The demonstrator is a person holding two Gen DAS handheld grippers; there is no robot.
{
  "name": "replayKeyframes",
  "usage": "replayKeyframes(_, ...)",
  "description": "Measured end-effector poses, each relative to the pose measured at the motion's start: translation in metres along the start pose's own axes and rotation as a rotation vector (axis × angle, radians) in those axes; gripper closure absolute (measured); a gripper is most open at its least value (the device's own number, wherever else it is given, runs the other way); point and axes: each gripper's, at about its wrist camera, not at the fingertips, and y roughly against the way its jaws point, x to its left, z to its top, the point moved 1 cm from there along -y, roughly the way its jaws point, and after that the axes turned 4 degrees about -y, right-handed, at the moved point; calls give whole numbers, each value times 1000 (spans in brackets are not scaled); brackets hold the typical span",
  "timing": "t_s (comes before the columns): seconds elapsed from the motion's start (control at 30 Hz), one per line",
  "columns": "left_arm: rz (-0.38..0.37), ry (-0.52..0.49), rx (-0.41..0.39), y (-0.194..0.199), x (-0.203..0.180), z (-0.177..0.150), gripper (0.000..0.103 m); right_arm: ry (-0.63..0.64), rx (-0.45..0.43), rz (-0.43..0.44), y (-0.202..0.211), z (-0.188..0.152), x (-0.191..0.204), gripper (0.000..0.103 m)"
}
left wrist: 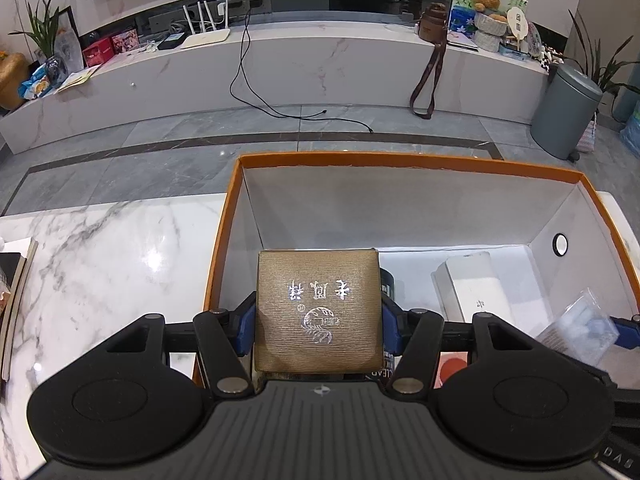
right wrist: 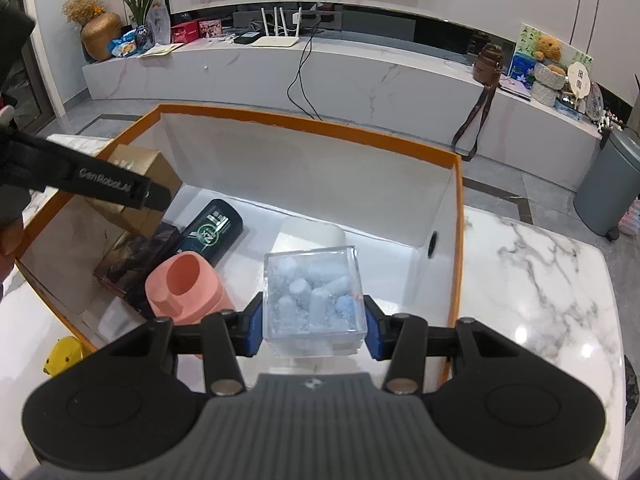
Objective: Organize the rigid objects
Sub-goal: 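Lower both boxes into the orange box and open both tools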
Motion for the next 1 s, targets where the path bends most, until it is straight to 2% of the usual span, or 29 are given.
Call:
replayKeyframes(0.33,9,5,0,-4,1,3,36,-4,-6,7,-4,5,5,56)
replayKeyframes(0.5,40,16,-17,-1,3,6,31,-10,-16,-5,-5,7,4,55)
replayKeyframes(0.67,4,40,-19,0,7,7,31,-8,-20,-5,-5,8,5,54)
replayKeyframes(1.0,15,24,-24,8,8,7,31,-10,-39,-16,2,13,0,51)
